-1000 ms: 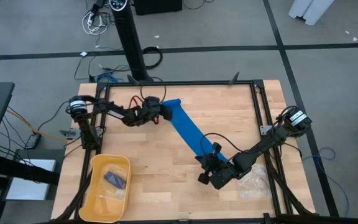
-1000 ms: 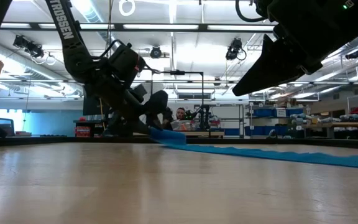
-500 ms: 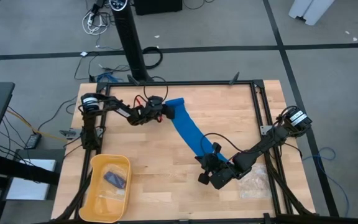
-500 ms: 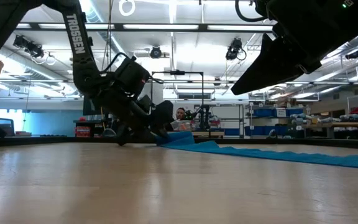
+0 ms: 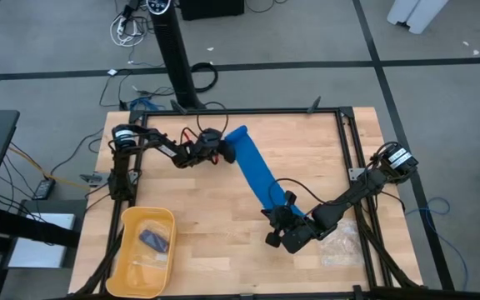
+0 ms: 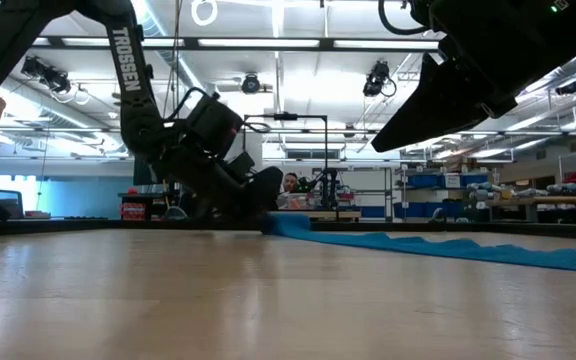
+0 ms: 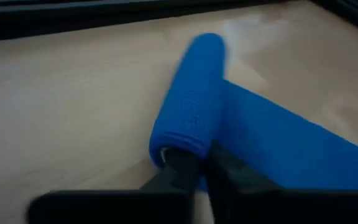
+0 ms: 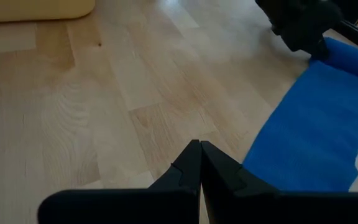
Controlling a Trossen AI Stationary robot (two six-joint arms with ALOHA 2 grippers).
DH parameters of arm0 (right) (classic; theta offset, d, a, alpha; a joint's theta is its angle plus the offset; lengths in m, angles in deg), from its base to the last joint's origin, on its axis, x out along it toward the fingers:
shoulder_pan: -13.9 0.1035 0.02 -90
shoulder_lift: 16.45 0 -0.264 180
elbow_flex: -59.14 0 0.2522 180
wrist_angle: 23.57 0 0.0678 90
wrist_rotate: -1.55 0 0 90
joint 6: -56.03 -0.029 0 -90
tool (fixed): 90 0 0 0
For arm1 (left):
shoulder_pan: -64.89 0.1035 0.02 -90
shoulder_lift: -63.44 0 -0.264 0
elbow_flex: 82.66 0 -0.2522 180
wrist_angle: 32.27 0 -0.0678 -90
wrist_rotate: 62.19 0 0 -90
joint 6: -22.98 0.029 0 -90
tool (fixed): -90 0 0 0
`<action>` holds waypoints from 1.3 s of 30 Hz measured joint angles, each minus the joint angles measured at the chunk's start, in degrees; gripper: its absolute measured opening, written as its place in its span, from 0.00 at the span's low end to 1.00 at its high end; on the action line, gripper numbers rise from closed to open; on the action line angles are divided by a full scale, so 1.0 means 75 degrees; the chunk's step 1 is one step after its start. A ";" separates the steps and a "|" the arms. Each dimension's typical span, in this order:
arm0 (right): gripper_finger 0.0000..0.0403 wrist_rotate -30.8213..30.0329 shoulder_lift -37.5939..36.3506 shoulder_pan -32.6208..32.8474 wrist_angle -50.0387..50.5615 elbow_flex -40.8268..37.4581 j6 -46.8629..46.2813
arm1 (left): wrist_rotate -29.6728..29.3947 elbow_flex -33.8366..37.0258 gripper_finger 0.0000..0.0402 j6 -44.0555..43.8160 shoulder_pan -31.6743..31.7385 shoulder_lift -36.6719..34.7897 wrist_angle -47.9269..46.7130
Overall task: Roll bandage
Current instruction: Roll the blue bandage
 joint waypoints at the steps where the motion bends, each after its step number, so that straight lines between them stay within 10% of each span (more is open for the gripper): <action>1: 0.02 0.0000 0.0000 0.0004 -0.0003 0.0000 0.0034 | 0.0094 0.0003 0.04 0.0151 -0.0022 -0.0002 0.0103; 23: 0.01 -0.1561 -0.0991 0.0244 -0.0285 -0.0003 0.1795 | 0.0120 0.1633 0.04 0.4111 -0.2367 -0.5397 -0.1681; 39: 0.00 0.0019 -0.1309 -0.0112 -0.4320 -0.0003 0.6159 | 0.0689 0.2139 0.04 0.5086 -0.5324 -0.6586 -0.1434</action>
